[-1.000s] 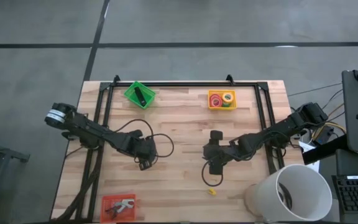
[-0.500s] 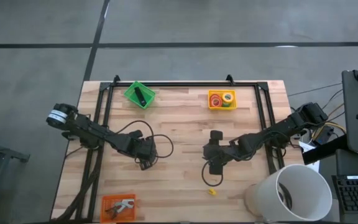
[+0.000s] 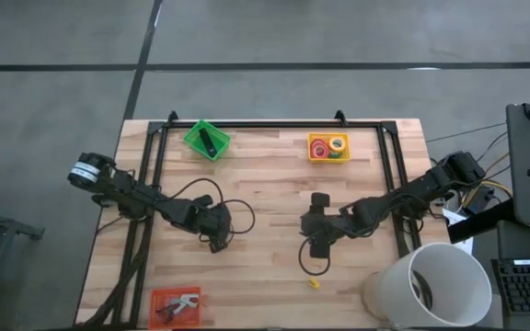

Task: Pick and place Stapler, Stapler remover, tape
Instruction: Put the green stapler into the green bin

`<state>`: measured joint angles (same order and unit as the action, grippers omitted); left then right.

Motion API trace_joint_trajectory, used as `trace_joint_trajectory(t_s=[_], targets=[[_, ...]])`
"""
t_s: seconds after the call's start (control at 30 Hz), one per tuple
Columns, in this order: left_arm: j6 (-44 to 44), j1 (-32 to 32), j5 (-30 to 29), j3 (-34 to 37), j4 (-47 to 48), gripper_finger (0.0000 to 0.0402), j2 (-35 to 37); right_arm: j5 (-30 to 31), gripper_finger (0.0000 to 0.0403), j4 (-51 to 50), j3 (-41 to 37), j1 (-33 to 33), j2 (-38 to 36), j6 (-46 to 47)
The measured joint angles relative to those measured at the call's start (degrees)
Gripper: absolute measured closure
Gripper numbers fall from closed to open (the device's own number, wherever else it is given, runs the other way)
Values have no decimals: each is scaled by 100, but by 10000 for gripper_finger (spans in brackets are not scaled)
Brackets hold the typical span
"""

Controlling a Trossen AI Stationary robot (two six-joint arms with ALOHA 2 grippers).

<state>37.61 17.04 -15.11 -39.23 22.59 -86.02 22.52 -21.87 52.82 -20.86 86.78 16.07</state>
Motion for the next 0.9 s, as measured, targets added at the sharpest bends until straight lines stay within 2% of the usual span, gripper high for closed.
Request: trace_joint_trajectory(t_s=[0.2, 0.57, 0.9], targets=[[4, 0, 7, -6, -54, 219, -2, 2, 184, 0, -3, 0, 0, -2], [17, 2, -5, -6, -156, 292, -11, 11, 184, 24, -13, 0, 0, -2], [-47, -9, -435, -11, -162, 322, -15, 11, 184, 28, -13, 0, 0, -6]])
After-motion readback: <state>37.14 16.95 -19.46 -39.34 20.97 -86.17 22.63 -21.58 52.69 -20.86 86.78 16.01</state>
